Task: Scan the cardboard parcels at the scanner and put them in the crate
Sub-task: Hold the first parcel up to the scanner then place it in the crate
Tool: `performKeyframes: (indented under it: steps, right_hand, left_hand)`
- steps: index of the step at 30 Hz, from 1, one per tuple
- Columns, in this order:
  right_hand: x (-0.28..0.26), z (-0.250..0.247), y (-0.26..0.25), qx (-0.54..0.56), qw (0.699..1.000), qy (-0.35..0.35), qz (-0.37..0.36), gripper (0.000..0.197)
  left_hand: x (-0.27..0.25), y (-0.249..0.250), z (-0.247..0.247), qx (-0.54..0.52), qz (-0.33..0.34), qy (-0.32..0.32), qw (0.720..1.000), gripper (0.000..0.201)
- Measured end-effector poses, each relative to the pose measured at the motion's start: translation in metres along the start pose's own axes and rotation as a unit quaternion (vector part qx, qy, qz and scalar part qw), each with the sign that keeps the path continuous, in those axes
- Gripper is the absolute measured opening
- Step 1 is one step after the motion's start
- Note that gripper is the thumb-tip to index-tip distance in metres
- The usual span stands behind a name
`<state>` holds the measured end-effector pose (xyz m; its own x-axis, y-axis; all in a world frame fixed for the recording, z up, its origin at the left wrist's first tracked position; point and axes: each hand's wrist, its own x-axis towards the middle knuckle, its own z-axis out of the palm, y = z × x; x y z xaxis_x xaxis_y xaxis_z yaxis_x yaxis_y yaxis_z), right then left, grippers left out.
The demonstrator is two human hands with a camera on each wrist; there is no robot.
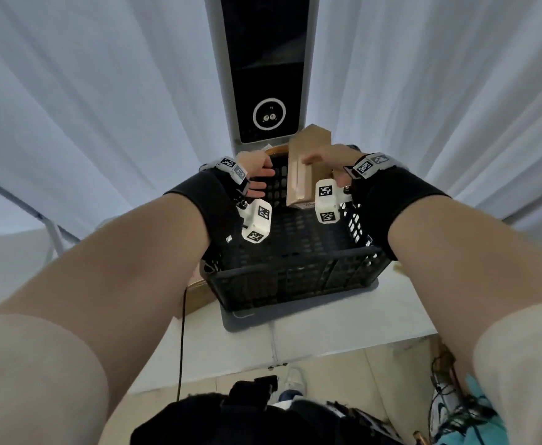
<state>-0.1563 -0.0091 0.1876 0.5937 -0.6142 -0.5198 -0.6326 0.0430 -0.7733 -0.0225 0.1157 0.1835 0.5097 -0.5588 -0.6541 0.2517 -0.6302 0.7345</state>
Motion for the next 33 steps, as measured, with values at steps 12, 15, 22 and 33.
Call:
performKeyframes:
  steps: [12,15,22,33]
  right_hand:
    - [-0.116,-0.003,-0.086,0.227,0.962,-0.012,-0.148,0.067]
    - [-0.146,0.003,-0.103,0.251,0.944,-0.001,-0.213,0.055]
    - [-0.209,0.006,-0.132,0.252,0.910,0.004,-0.328,0.025]
    - [-0.235,0.001,-0.143,0.252,0.910,0.069,-0.321,0.027]
  left_hand:
    - [-0.116,0.044,-0.039,-0.057,0.133,-0.021,0.989,0.067]
    - [-0.145,0.053,-0.046,-0.066,0.179,0.001,0.982,0.065]
    - [-0.198,0.070,-0.074,-0.133,0.325,0.042,0.935,0.063]
    - [-0.252,0.073,-0.076,-0.076,0.381,-0.001,0.921,0.070]
